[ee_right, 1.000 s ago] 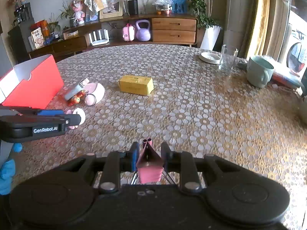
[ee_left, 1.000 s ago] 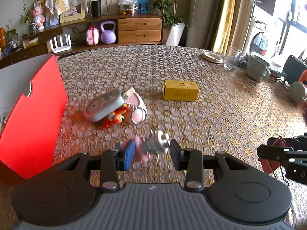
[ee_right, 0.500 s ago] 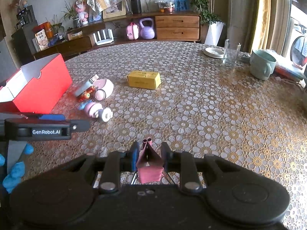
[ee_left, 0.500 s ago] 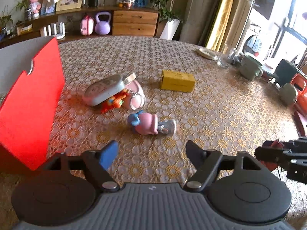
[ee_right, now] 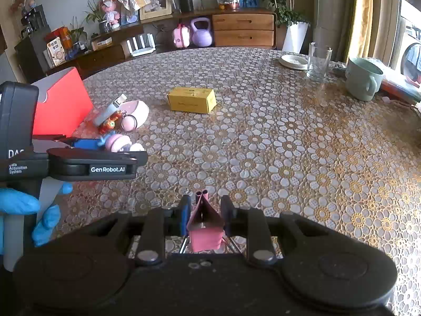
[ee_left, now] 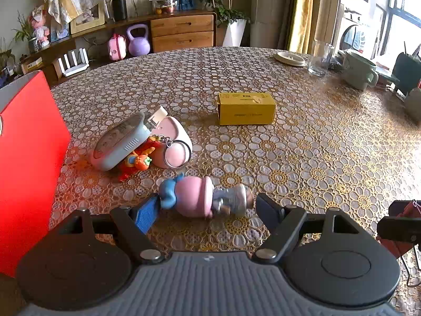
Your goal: Organize rigid objects
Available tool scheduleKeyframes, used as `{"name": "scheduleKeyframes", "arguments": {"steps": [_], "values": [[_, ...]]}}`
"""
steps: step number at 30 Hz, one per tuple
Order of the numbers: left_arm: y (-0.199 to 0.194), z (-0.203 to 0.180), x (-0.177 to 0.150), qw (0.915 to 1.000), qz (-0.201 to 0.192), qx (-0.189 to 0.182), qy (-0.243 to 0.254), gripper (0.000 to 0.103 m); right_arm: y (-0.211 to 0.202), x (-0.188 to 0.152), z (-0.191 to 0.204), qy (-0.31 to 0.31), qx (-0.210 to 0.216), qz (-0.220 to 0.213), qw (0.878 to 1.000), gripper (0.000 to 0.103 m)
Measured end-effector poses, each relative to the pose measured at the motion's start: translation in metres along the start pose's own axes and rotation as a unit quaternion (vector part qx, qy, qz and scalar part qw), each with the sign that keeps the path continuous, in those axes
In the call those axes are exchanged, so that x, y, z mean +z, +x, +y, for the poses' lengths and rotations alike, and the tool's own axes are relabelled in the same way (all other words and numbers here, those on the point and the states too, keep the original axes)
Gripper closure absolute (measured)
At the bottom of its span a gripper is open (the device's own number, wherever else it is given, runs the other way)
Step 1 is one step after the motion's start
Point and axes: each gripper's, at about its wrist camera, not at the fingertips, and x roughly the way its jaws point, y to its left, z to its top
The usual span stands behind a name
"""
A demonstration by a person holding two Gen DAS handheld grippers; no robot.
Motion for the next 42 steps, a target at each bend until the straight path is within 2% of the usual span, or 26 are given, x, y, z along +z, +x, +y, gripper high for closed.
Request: {"name": "scheduleKeyframes", "arguments": {"steps": [14, 18, 23, 30, 42], "values": [[0.0, -0.002, -0.003, 0.9997, -0.011, 0.019, 0.014, 0.026, 0.004, 0.001, 0.005, -0.007, 0.002, 0.004, 1.0, 0.08], [-0.007, 0.001, -0.004, 0.9998, -0.002, 0.018, 0.009, 0.026, -0.002, 0.003, 0.009, -0.011, 0.001, 0.001, 1.0, 0.08], [-0.028, 0.009, -0.006, 0.9999, 0.001, 0.014, 0.001, 0.026, -0.016, 0.009, 0.017, -0.016, 0.002, -0.006, 1.0, 0.08], [-0.074, 0.017, 0.005, 0.9998, 0.0, -0.022, 0.001, 0.026, -0.046, 0.025, 0.038, -0.03, 0.006, -0.025, 0.999, 0.08], [-0.153, 0.059, 0.024, 0.9989, -0.031, -0.036, 0.002, 0.026, -0.085, 0.062, 0.101, -0.066, 0.041, -0.049, 0.996, 0.08]]}}
